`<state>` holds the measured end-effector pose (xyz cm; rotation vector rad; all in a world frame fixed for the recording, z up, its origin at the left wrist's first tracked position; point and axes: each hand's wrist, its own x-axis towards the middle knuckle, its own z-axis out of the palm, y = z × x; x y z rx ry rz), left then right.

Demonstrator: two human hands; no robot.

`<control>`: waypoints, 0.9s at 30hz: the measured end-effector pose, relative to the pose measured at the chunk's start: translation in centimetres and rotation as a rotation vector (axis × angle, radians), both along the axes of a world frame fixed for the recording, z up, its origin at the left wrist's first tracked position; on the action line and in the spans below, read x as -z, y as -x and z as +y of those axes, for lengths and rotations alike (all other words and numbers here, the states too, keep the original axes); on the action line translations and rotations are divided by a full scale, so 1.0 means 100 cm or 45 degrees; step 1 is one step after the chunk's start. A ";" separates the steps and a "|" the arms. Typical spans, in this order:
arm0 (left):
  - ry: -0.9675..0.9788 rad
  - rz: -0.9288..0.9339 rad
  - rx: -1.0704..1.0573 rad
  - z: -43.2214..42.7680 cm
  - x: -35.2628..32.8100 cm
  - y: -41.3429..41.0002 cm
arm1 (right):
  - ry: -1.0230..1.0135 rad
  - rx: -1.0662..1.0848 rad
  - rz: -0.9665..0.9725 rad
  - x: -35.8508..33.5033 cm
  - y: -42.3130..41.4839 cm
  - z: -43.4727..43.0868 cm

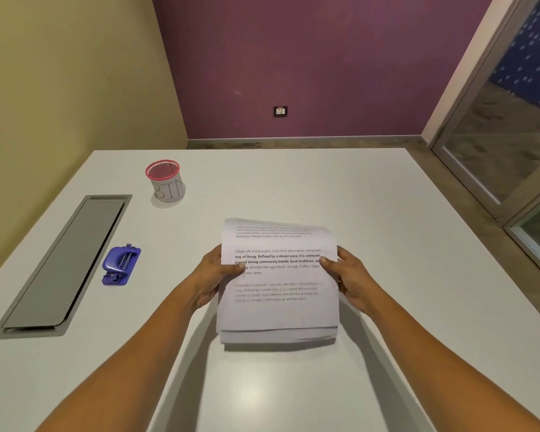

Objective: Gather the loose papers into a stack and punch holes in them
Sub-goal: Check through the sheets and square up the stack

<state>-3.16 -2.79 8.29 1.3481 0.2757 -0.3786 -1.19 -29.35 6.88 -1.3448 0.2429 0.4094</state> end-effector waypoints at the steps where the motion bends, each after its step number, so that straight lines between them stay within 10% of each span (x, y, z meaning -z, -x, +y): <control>1: -0.015 -0.027 -0.050 -0.001 -0.003 -0.004 | 0.005 0.027 -0.036 -0.004 -0.002 0.001; 13: -0.121 -0.371 -0.460 -0.016 -0.024 -0.021 | 0.253 0.357 -0.559 -0.026 -0.011 0.022; 27: -0.205 -0.328 -0.315 -0.022 -0.004 -0.010 | 0.237 0.338 -0.386 -0.005 -0.001 0.022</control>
